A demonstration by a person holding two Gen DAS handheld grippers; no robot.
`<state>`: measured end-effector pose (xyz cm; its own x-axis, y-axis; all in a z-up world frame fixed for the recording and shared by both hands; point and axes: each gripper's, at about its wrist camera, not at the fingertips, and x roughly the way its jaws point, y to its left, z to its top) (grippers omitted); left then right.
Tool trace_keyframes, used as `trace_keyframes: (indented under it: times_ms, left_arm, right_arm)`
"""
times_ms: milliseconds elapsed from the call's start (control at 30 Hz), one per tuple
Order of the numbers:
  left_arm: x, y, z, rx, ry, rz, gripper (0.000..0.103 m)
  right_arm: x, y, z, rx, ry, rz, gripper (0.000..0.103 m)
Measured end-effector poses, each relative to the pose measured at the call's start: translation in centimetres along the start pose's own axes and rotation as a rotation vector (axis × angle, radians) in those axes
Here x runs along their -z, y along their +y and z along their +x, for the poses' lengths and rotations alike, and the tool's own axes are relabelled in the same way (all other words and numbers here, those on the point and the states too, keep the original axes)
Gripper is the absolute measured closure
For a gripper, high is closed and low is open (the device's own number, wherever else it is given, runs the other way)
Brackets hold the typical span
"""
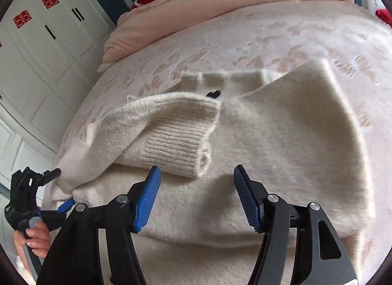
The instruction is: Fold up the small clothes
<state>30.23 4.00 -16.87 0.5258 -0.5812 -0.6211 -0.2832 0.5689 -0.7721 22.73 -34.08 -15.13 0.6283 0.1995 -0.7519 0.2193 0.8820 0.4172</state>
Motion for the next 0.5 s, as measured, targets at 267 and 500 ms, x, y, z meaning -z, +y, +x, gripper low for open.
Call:
trace_keyframes:
  times_ms: [267, 500]
  left_arm:
    - [-1.8, -1.9, -2.0, -0.030, -0.076, 0.086, 0.026]
    - [-1.3, -1.8, -0.4, -0.103, -0.048, 0.154, 0.026]
  right_arm:
    - [-4.3, 1.7, -4.5, -0.179, -0.116, 0.026, 0.096]
    - [-3.5, -5.1, -2.2, 0.125, 0.038, 0.043, 0.095]
